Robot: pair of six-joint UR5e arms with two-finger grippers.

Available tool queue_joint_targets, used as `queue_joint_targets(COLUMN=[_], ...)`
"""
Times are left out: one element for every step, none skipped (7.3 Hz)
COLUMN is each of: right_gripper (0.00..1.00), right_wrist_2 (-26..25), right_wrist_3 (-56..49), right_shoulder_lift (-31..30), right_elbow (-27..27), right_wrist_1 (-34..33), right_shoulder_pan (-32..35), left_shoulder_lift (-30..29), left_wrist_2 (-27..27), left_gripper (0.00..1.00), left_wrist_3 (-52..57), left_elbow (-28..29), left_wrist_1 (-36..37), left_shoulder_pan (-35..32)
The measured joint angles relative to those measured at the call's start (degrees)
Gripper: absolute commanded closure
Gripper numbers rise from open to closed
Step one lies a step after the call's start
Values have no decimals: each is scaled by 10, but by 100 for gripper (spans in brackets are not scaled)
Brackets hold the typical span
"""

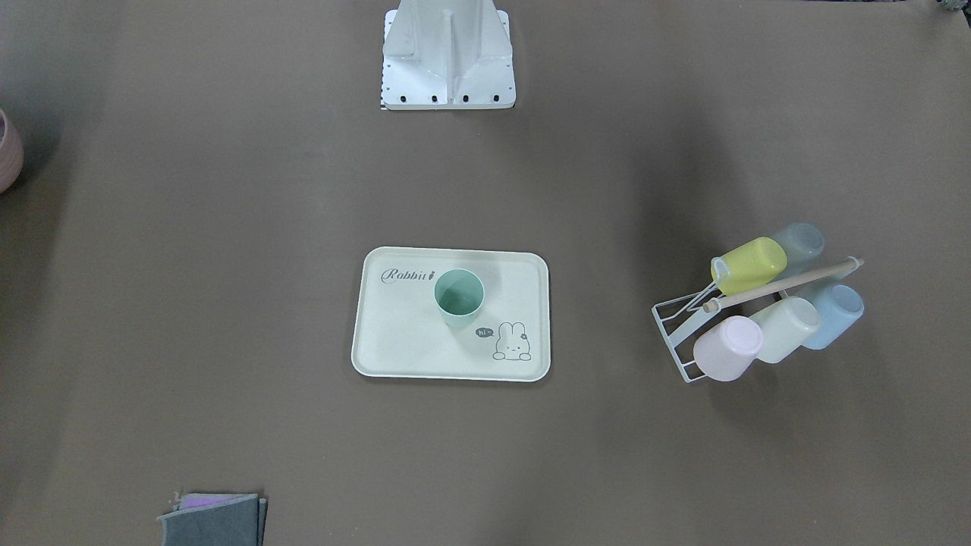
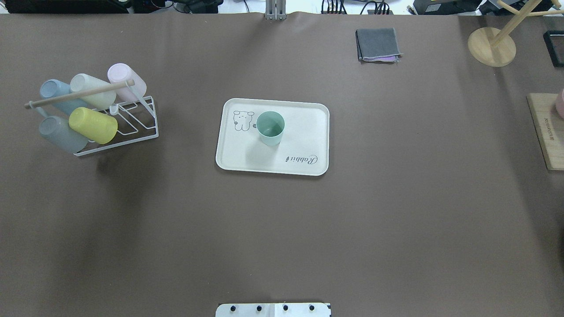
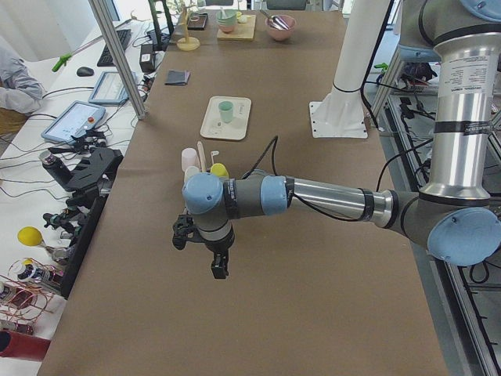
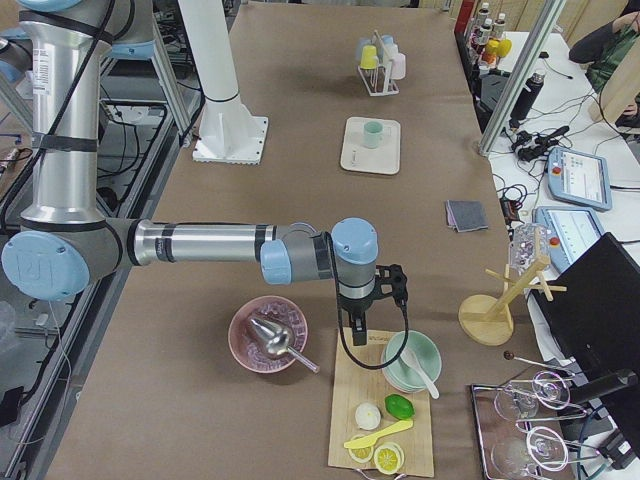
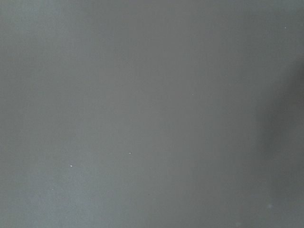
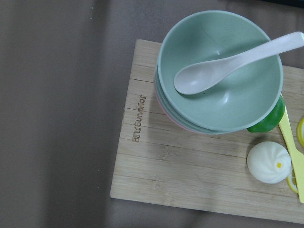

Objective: Pick up and place green cup on tray

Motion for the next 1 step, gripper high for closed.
queue_joint_targets(right_gripper=[0], right_wrist_2=[0], right_wrist_3=[0], right_shoulder_lift=[0], right_elbow=[0], right_wrist_1=[0], right_shoulder_pan=[0], left_shoulder_lift=[0], left_wrist_2=[0], left_gripper=[1], left_wrist_3=[0], left_elbow=[0], left_wrist_1=[0], left_shoulder_pan=[0])
